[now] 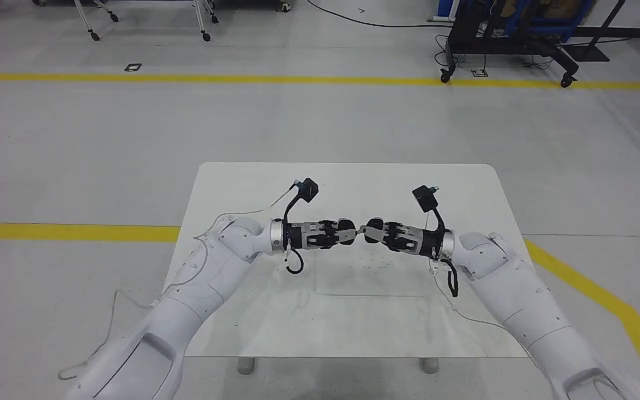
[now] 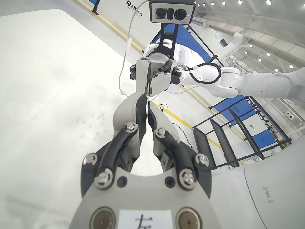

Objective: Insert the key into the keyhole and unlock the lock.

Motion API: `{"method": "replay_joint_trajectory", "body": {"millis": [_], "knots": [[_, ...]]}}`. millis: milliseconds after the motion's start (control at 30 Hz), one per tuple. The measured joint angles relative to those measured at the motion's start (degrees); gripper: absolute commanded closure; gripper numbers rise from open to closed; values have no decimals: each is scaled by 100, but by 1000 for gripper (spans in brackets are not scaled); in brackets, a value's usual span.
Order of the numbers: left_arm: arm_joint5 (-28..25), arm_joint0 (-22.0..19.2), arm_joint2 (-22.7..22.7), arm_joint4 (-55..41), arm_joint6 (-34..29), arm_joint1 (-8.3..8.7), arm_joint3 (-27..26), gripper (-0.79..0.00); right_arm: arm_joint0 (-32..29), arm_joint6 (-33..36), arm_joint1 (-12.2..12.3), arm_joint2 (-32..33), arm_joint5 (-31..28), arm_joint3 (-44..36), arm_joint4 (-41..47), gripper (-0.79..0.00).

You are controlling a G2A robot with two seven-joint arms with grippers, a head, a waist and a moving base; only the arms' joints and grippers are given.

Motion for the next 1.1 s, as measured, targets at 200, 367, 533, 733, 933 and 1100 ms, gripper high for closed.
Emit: {"method": "replay_joint_trajectory", "body": {"millis": [200,367,533,733,933,1100], "knots": [[0,-31,25,56,-26,-27,42,0,3,103,7,2,0,4,137,-58],[1,-46,47,116,-56,-40,58,0,20,167,10,5,0,42,212,-62],[1,-61,69,231,-50,-51,72,0,40,228,8,-4,0,87,263,-65],[1,-66,105,333,-47,-59,58,0,90,238,-4,-32,0,192,243,-89],[0,-71,139,375,-55,-58,38,0,145,234,-26,-94,11,267,180,-139],[0,-76,153,400,-55,-54,35,0,172,214,-42,-137,0,286,162,-58]]}}
